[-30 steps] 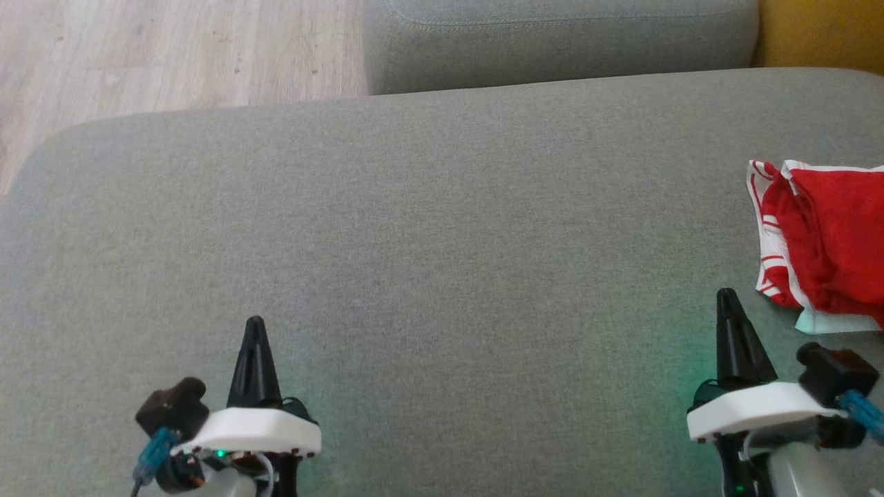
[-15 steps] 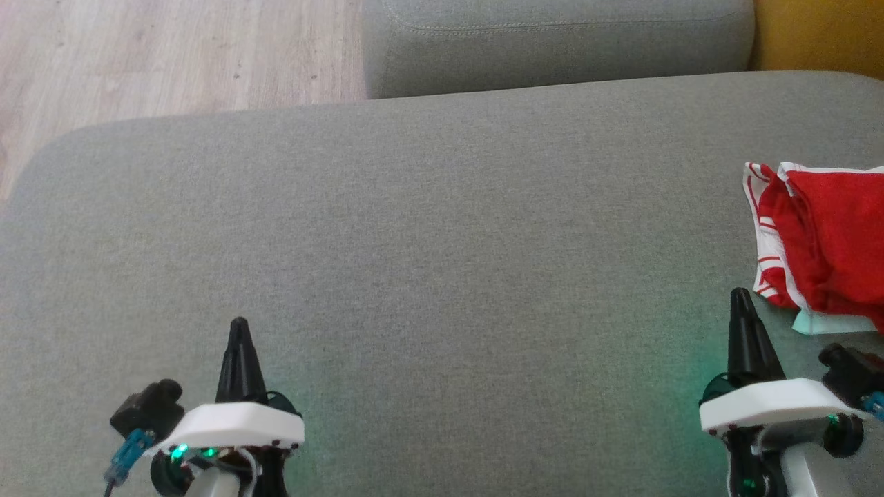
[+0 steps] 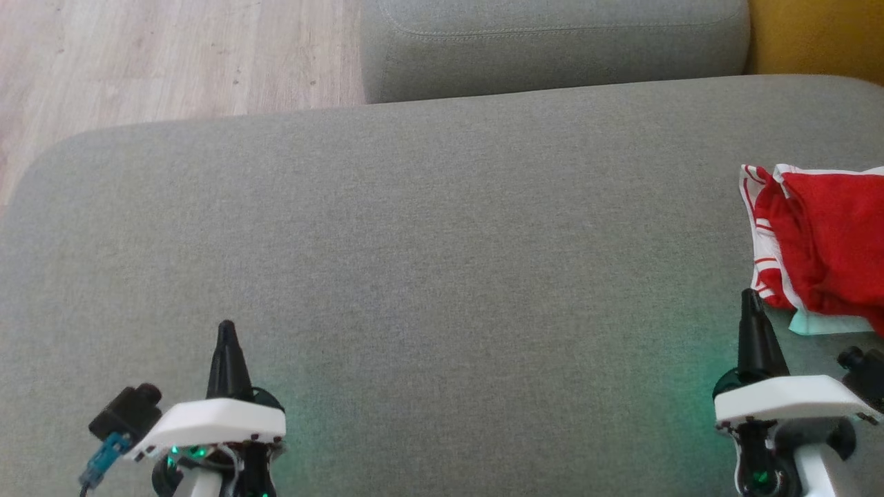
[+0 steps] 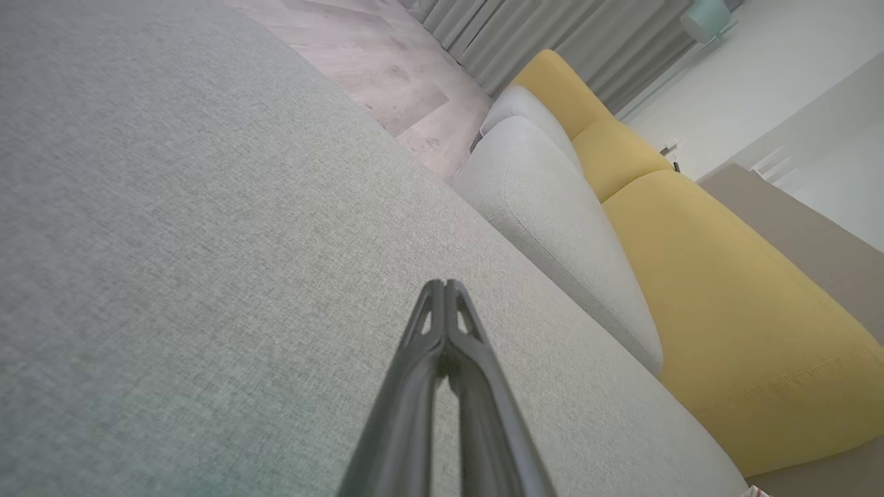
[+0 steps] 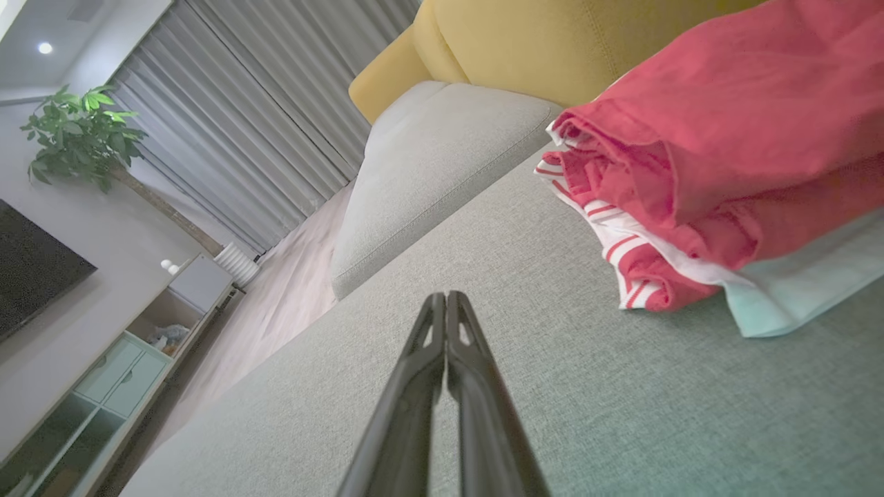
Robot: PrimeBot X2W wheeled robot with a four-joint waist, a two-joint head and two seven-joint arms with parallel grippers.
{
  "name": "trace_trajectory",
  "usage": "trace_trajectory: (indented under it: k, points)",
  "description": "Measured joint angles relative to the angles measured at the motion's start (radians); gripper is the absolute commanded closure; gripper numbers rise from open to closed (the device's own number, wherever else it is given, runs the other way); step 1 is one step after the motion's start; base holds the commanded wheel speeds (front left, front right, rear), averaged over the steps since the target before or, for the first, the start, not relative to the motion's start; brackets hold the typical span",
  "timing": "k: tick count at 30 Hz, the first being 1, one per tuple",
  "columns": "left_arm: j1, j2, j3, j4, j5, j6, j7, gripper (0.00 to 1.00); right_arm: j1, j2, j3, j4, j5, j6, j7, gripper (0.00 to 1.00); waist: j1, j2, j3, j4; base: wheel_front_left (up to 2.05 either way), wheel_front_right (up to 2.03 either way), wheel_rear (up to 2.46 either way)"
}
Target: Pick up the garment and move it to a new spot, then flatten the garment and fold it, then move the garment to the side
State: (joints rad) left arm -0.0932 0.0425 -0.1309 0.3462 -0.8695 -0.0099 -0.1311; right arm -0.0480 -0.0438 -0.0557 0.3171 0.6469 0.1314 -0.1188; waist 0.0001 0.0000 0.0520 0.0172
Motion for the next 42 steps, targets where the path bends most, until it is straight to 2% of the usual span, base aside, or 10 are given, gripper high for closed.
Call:
trace_trajectory:
  k: [42]
  points:
    - [0.001, 0.0, 0.104, -0.034, -0.397, -0.062, 0.125, 1.0, -0.002, 0.0, -0.043, -0.017, 0.51, 0.0, 0.121, 1.0, 0.0, 0.0, -0.026, -0.009, 0.0, 0.0, 0.0]
